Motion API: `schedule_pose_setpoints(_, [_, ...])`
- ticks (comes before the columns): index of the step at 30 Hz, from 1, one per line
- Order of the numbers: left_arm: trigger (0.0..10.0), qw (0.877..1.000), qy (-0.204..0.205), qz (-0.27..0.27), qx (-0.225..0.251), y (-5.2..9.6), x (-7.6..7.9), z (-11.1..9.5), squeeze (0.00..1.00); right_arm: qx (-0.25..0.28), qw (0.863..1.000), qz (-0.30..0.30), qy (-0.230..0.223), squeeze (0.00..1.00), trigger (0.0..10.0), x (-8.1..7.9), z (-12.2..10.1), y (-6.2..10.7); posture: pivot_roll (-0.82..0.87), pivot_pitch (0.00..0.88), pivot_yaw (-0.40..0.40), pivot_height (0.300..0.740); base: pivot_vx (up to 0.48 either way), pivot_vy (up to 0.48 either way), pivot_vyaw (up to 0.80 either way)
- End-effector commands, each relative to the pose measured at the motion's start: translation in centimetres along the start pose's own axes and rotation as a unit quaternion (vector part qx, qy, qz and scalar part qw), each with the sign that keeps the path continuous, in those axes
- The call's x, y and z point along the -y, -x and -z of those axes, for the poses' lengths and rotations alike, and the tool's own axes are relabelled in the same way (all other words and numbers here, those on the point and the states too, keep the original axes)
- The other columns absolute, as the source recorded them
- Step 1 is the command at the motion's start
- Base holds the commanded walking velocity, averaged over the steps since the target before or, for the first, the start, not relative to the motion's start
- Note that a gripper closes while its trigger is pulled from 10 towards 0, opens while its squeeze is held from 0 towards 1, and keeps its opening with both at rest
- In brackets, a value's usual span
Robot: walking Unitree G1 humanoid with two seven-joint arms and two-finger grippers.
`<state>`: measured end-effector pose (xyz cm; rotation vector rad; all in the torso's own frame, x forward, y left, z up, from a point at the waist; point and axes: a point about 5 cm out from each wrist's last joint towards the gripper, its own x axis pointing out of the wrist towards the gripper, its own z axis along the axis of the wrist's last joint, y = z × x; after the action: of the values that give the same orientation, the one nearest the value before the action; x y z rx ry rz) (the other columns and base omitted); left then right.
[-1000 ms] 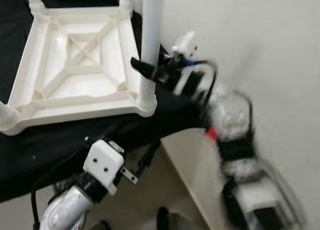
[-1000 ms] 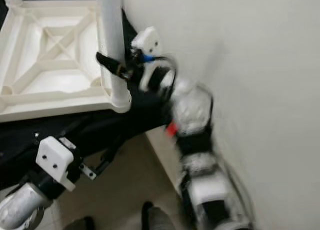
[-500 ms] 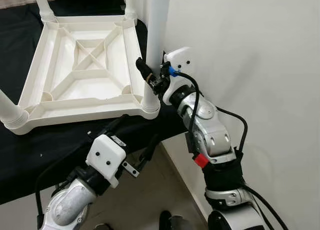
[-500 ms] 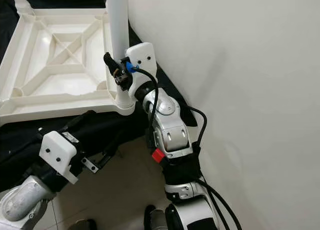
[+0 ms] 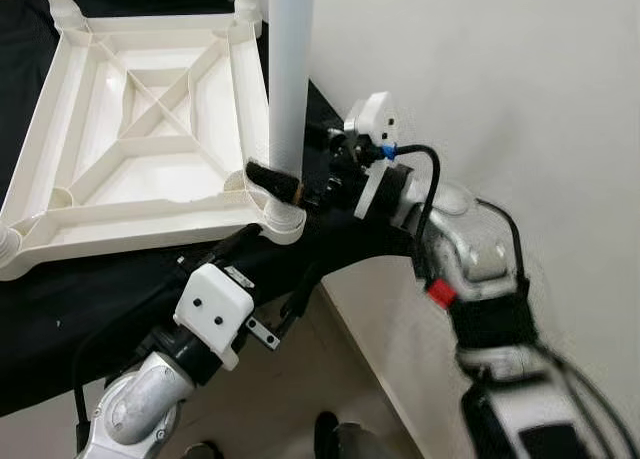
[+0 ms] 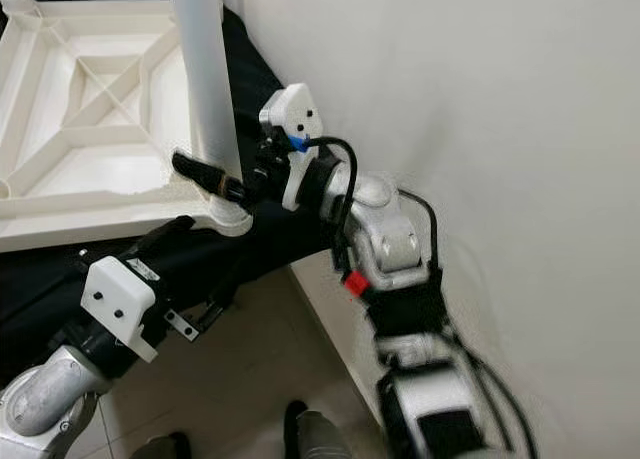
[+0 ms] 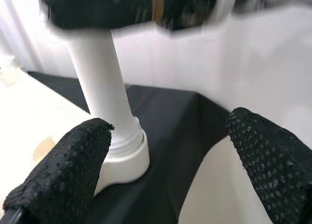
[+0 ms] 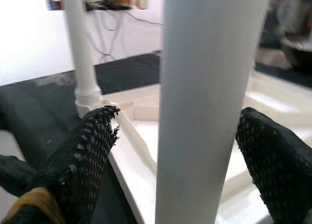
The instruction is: Building children table
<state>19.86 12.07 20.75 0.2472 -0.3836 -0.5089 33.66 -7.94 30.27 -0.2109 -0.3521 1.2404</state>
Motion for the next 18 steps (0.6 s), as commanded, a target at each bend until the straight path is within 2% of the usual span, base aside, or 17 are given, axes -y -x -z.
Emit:
schedule_pose_setpoints(1, [10.0,1.000,0.001,0.002,-0.002,0.2,0.3,0.0,0.00,0.011,0.999,-0.041,-0.009,0.37,10.0,-0.5,0.1,-0.2,0.08,0.277,-0.095,0.740,0.000,0.000,0.00])
schedule_pose_setpoints(2, [10.0,1.000,0.001,0.003,-0.003,0.2,0.4,0.0,0.00,0.017,0.999,-0.047,-0.017,0.00,10.0,-0.3,0.0,-0.4,0.09,0.289,-0.094,0.740,0.000,0.000,0.00])
schedule_pose_setpoints(5, [10.0,1.000,0.001,0.004,-0.004,0.2,0.5,0.0,0.00,0.027,0.997,-0.071,-0.019,0.00,10.0,-0.1,-0.1,-0.7,0.10,0.276,-0.091,0.740,0.000,0.000,0.00])
schedule_pose_setpoints(7, [10.0,1.000,0.000,0.004,-0.004,0.2,0.4,-0.1,0.00,0.032,0.996,-0.085,-0.023,0.00,0.0,0.0,0.0,-0.9,0.11,0.278,-0.088,0.740,0.000,0.000,0.00])
schedule_pose_setpoints(13, [10.0,1.000,-0.005,-0.001,-0.004,0.4,-0.1,-0.3,0.00,0.041,0.992,-0.119,-0.021,0.00,0.0,0.6,-0.4,-1.4,0.10,0.292,-0.077,0.740,0.000,0.000,0.00])
schedule_pose_setpoints(18, [10.0,1.000,-0.002,0.005,-0.008,0.5,0.3,-0.2,0.00,0.040,0.990,-0.131,-0.019,0.00,0.0,0.9,-0.5,-1.6,0.10,0.307,-0.074,0.740,0.000,0.000,0.00])
